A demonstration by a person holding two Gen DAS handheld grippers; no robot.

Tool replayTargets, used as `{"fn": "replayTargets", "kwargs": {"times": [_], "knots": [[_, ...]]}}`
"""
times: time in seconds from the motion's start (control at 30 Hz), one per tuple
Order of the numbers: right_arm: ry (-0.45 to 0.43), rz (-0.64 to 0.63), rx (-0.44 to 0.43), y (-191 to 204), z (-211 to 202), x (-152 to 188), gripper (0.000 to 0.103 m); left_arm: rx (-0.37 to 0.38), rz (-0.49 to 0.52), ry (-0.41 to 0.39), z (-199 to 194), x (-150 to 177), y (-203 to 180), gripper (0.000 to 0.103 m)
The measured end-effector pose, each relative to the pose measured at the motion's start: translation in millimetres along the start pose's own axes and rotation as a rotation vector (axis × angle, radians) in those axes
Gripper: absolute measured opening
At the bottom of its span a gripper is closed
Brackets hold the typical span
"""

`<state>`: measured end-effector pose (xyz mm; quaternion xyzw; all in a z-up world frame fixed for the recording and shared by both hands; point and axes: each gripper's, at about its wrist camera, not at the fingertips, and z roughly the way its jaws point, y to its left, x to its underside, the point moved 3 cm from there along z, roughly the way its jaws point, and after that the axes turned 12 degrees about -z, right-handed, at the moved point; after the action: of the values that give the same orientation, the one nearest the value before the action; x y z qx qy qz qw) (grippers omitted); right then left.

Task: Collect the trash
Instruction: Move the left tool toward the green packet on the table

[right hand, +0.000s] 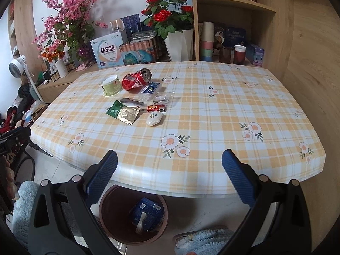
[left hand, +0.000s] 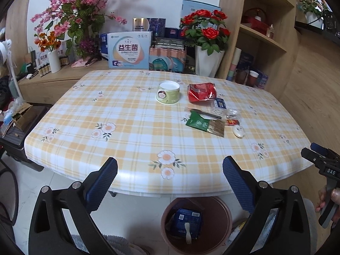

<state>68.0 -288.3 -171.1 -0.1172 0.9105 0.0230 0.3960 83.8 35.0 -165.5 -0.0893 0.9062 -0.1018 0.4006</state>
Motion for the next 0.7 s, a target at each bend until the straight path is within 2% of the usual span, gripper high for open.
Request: {"fn": "replayTargets", "kwargs": {"times": [0.33, 0.7], "knots": [[0.014, -0.043, -0.002, -8, 22, -28, 0.097, 0.019, 0.019, -0.023, 19, -25, -10, 0.097], [0.042, -0.046, -0.003, -26, 54, -35, 0.097, 0.056, 0.032, 0.015, 57, -32, -28, 0.097]]}}
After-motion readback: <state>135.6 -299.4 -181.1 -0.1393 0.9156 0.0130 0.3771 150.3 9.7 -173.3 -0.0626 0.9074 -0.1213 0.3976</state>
